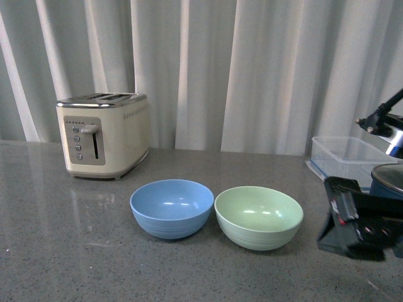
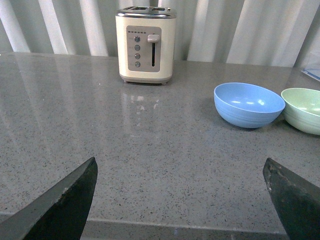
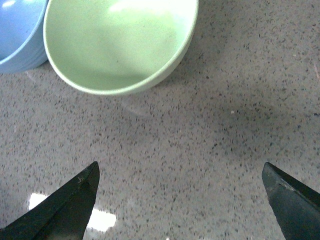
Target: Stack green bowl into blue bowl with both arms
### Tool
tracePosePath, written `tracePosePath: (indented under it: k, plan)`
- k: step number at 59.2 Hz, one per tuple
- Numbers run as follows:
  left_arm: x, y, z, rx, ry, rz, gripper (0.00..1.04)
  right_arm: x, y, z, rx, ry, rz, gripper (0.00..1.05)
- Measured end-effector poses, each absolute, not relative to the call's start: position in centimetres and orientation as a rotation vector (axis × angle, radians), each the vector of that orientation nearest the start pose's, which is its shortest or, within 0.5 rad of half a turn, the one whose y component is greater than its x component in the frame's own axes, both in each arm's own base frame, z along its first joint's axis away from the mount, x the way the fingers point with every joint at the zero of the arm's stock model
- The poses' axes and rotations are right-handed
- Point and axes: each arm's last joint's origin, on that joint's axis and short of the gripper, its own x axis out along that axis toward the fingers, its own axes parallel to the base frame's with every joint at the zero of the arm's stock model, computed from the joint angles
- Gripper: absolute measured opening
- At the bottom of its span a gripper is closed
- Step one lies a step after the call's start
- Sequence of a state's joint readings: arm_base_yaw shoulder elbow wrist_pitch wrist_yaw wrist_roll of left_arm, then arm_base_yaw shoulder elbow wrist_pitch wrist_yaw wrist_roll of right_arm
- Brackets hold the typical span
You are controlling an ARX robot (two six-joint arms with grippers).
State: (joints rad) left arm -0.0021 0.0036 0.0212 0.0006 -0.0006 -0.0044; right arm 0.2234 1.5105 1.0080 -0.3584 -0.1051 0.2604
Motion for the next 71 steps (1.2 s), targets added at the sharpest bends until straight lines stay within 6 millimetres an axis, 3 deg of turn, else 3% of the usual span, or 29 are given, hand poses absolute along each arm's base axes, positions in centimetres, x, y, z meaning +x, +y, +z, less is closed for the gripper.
tracePosePath:
  k: [9,21,46,71]
  plan:
    - [9.7,0.0,17.0,-0.004,-0.018,-0.002,0.98,34.6,7.0,22.3,0.215,0.904,0.167,0.95]
    - [9.7,0.0,17.0,-0.004,-0.018,-0.002,0.98,37.7,7.3,22.2,0.188,0.888,0.173,0.95]
    - [9.7,0.0,17.0,-0.004,-0.018,-0.002,0.98,40.6,7.8,20.4,0.162,0.916,0.190,0.95]
    - [9.7,0.0,17.0,-0.004,-0.018,-0.002,0.98,42.1,7.9,19.0,0.143,0.924,0.203,0.95]
